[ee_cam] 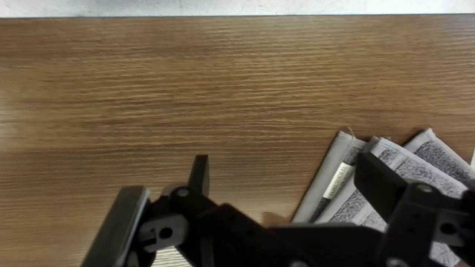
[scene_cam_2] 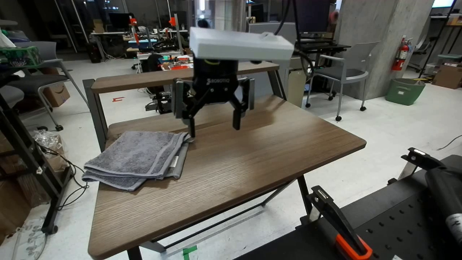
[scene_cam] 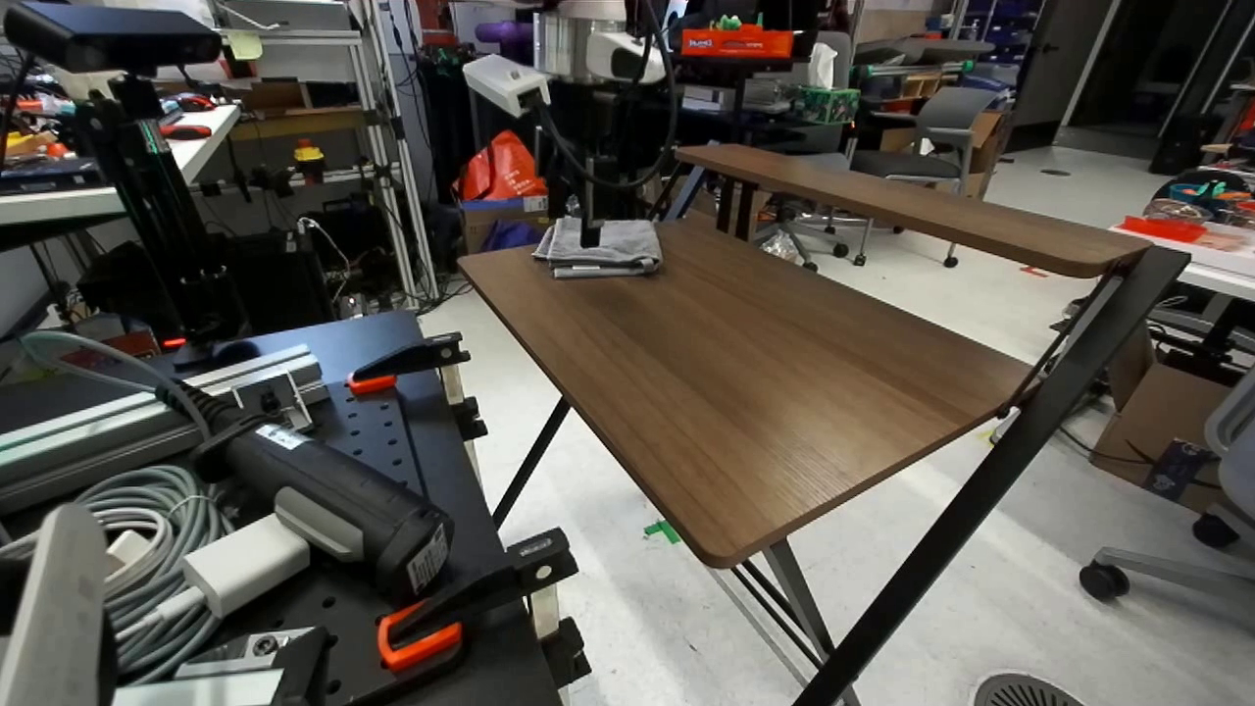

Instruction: Move the towel to the right

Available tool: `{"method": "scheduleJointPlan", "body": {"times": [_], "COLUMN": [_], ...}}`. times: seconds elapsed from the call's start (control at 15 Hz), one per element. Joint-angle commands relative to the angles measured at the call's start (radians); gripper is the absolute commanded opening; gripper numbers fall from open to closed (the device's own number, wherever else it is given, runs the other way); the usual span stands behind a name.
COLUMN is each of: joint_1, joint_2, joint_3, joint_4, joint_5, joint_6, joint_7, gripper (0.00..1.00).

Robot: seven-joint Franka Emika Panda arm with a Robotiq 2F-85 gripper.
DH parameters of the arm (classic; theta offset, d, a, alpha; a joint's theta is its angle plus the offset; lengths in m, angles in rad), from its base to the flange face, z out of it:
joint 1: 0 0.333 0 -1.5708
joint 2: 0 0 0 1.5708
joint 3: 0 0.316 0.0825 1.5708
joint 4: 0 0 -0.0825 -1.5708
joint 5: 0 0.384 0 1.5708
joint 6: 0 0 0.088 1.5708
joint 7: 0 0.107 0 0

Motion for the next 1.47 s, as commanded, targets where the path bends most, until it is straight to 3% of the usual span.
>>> {"method": "scheduleJointPlan", "body": {"times": [0.0, 0.8, 1.4], "joint_1": [0.073, 0.235, 0.270], "joint_2": [0.140, 0.427, 0.518], "joint_3": [-0.013, -0.083, -0.137], "joint_4": [0.173, 0.574, 0.681], "joint_5": [-0.016, -0.025, -0.032], "joint_6": [-0.011, -0.012, -0.056], "joint_7": [0.042, 0.139, 0.168], "gripper": [1.00, 1.00, 1.00]}}
